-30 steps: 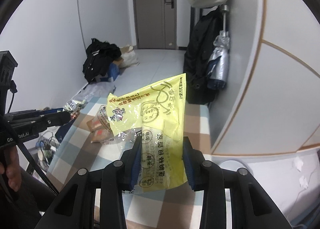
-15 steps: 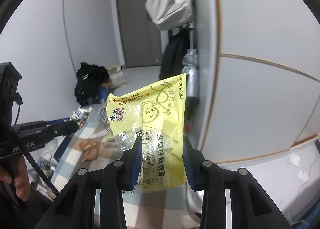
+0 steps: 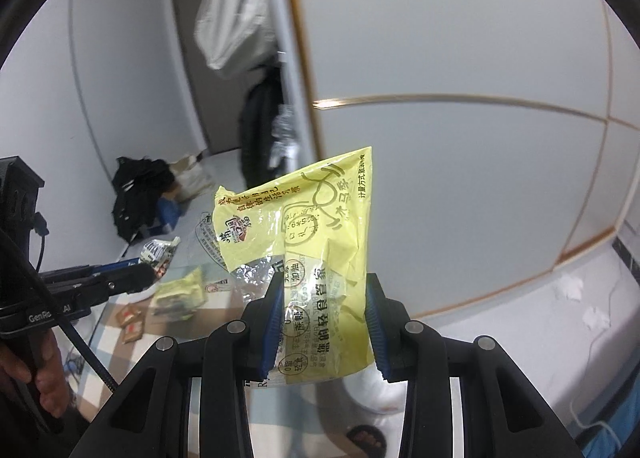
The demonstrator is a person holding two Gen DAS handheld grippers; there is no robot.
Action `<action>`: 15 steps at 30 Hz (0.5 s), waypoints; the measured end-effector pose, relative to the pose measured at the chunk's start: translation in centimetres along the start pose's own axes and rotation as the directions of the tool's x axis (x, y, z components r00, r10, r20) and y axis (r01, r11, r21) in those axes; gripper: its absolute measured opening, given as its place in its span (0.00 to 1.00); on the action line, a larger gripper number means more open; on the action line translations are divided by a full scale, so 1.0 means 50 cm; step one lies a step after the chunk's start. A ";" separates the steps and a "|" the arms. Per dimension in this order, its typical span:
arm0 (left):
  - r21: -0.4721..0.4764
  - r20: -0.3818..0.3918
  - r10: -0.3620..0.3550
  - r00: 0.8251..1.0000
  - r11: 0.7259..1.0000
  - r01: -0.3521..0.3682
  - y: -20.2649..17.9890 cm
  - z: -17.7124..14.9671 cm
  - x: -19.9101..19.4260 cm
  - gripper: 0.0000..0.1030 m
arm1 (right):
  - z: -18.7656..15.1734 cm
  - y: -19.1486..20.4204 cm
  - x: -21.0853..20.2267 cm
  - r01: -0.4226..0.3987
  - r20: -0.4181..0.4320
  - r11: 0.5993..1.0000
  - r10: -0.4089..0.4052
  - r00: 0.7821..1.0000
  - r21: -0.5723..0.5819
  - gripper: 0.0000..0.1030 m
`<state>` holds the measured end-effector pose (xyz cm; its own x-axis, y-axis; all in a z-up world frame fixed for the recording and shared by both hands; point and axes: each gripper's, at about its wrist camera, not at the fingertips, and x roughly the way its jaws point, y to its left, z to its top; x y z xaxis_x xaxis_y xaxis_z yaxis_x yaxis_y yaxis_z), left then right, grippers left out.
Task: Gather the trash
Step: 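Carry the yellow bag and crumpled wrapper over the bin with both tools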
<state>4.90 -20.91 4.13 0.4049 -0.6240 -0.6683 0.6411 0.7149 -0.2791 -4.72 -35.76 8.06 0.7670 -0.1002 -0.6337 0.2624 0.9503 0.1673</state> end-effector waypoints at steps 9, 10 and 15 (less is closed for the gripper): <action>0.027 -0.178 -0.106 0.978 0.993 0.113 -0.089 0.006 0.181 0.15 | -0.046 -0.160 0.065 0.060 -0.091 0.989 -0.048 0.995 0.133 0.35; 0.020 -0.200 -0.119 0.973 0.992 0.125 -0.095 0.004 0.201 0.15 | -0.054 -0.179 0.078 0.064 -0.107 0.987 -0.049 0.993 0.148 0.35; -0.006 -0.295 -0.150 0.944 0.988 0.155 -0.117 -0.005 0.295 0.15 | -0.105 -0.257 0.149 0.092 -0.190 0.971 -0.050 0.980 0.220 0.35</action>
<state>6.95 -34.22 -4.24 0.0939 -0.6027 -0.7924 0.6918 0.6118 -0.3834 -5.45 -47.19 -2.81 0.6276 -0.0895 -0.7733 0.4545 0.8486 0.2707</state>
